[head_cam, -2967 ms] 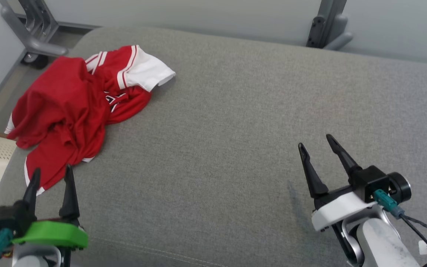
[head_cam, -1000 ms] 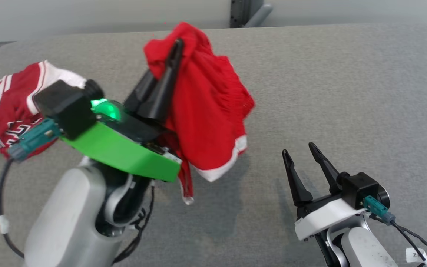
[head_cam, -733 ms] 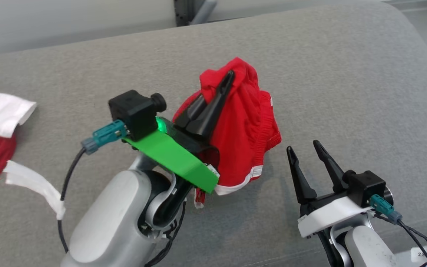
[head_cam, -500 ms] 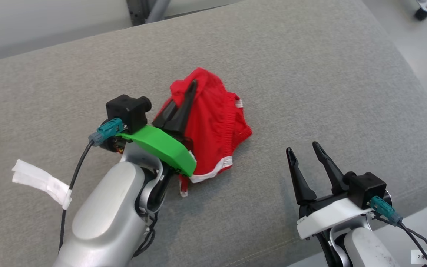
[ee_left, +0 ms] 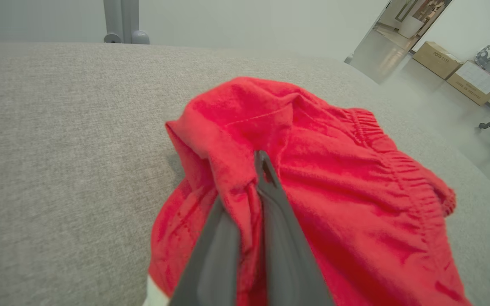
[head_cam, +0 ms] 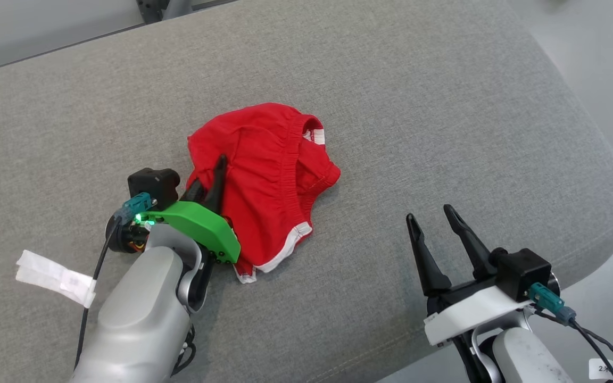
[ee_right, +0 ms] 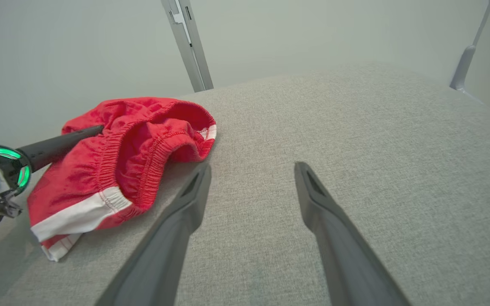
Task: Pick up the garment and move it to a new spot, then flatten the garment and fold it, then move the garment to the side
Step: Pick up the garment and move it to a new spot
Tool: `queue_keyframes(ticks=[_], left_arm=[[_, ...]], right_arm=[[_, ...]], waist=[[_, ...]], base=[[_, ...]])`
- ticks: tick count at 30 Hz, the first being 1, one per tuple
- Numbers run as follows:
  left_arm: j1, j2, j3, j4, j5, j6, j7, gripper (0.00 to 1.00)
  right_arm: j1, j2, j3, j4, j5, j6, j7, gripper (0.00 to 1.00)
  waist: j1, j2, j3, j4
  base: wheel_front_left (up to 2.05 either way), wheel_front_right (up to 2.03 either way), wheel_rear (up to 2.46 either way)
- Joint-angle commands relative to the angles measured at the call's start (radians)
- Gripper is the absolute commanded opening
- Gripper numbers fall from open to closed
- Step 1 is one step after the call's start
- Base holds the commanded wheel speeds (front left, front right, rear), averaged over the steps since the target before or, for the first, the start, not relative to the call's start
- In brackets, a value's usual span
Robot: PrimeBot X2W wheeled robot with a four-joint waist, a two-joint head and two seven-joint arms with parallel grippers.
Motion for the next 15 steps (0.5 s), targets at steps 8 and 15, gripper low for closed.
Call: queue_keyframes(ticks=[8,15], left_arm=[[0.126,0.044,0.076,-0.261,0.126,0.086,-0.009,1.0],[0.375,0.127,0.17,-0.561,0.234,0.18,-0.008,1.0]], right_arm=[[0.013,-0.001,-0.055,-0.063,-0.069,0.0,-0.003,1.0],[0.008,-0.002,-0.082,-0.125,-0.145,0.0,-0.003,1.0]], waist=[[0.0,0.0048,-0.088,0.128],[0.0,0.0048,-0.154,0.215]], base=[[0.0,0.0,0.0],[0.0,0.0,0.0]])
